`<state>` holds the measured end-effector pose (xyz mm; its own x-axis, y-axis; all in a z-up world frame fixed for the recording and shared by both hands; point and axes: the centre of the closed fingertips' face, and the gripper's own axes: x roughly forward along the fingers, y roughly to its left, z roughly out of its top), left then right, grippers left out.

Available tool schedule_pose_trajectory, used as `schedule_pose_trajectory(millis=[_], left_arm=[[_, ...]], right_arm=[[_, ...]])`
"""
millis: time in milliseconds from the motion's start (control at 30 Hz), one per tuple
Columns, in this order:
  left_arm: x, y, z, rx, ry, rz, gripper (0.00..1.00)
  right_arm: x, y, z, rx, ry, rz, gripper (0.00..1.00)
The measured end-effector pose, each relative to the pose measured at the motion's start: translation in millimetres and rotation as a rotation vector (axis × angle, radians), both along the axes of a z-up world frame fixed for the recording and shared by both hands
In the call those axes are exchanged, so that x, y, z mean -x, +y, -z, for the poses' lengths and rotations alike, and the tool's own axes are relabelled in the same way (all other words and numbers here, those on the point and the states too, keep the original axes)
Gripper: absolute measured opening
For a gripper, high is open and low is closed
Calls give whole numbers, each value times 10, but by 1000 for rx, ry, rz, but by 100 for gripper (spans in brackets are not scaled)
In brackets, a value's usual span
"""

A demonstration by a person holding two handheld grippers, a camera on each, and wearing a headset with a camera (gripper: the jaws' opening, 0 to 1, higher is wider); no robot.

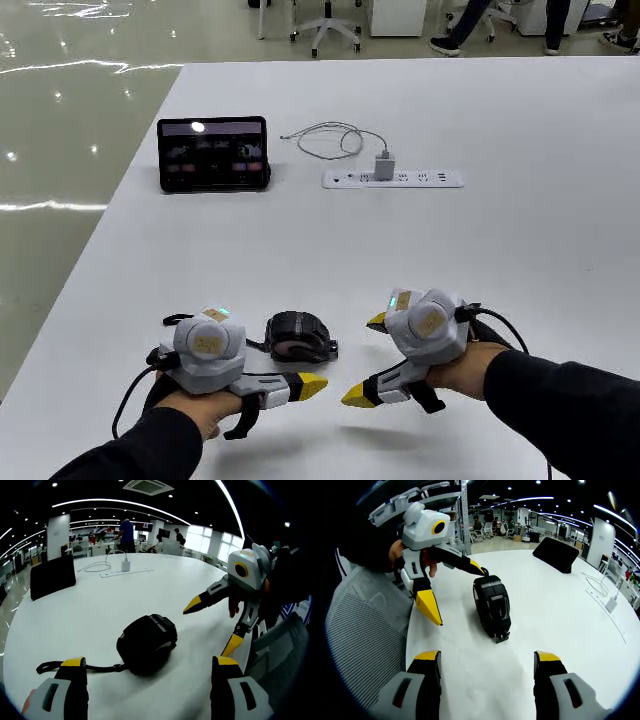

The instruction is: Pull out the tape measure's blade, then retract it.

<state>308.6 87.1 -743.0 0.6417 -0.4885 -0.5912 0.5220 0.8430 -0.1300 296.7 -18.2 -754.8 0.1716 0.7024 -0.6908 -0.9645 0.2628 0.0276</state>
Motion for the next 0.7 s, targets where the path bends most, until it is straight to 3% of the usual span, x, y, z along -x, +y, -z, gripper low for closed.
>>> schedule_pose_trajectory(millis=[133,200,333,467,700], left_arm=[[33,99,-2,4,7,8,100],[65,133,-10,28,12,14,100],[131,277,9,-4,29,40,100],[138,421,-49,-3,19,40,100],[233,541,-95,-1,6,43,100]], right_arm=[[3,-140,-35,-7,-9,35,74],[-3,-217,-66,-22,-17,57,74],[-8,-414,-125,-52,-18,115,75],[22,-606,-141,-76,1,157,80],[100,-973,-155,-83,-18,220,81]])
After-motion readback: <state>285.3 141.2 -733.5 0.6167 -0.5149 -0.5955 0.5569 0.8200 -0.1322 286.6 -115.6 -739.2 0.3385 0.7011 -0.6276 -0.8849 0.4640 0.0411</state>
